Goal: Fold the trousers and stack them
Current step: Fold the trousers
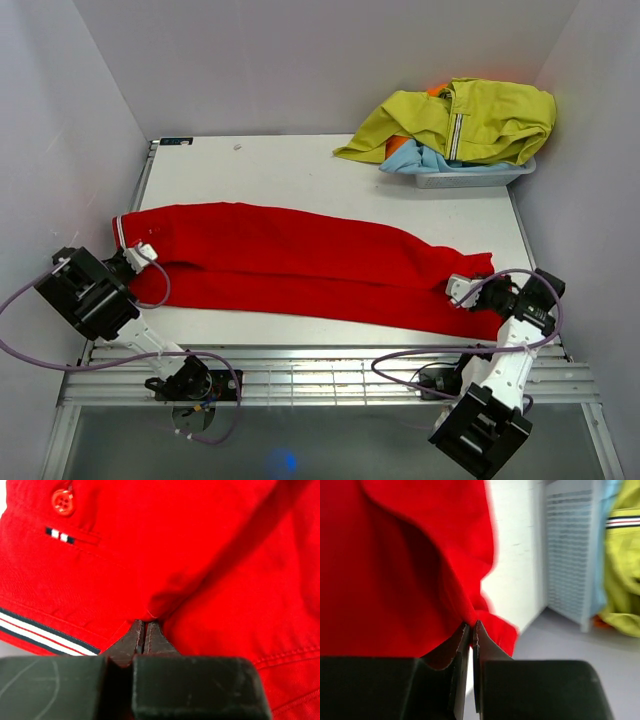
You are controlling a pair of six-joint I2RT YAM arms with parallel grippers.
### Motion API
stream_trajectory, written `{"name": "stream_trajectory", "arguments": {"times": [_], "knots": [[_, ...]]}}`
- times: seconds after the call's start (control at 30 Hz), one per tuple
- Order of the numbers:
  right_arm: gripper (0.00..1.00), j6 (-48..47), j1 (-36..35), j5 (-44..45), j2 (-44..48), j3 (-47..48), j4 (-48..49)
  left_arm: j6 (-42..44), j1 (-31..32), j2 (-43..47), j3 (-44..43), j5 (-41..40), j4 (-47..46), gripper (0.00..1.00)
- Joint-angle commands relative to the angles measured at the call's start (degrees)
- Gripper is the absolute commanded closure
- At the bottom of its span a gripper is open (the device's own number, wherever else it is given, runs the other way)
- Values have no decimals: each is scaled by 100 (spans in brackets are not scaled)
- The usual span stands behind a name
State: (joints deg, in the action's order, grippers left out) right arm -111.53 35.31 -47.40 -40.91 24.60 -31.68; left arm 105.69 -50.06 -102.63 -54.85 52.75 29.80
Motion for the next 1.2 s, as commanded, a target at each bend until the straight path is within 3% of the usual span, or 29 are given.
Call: {"name": "stream_trajectory", "arguments": {"times": [0.0,0.13,0.27,0.4,0.53,0.73,0.9,1.17], "knots": [[92,-2319,37,643,-5,-403,-848,682,75,129,185,-731,562,100],[92,-2523,72,943,-277,-684,-569,235,207,68,124,-942,475,100],[92,-2155,90,1057,-1128,-571,574,-697,401,-81,-147,-1074,193,100],[92,-1742,178,1040,-2147,254,970,-1646,532,-266,-710,-785,166,100],[92,-1399,240,750,-2448,1202,971,-1876,603,-196,-1159,-398,368,100],[92,-1275,309,319,-2308,1943,242,-1728,586,-47,-2290,50,1236,100],[92,-1687,775,-103,-2079,2382,-599,-1534,358,190,-2680,288,1642,100],[92,-4173,2102,-113,-2193,2392,-2411,-32,-249,471,-1997,104,2293,100]]}}
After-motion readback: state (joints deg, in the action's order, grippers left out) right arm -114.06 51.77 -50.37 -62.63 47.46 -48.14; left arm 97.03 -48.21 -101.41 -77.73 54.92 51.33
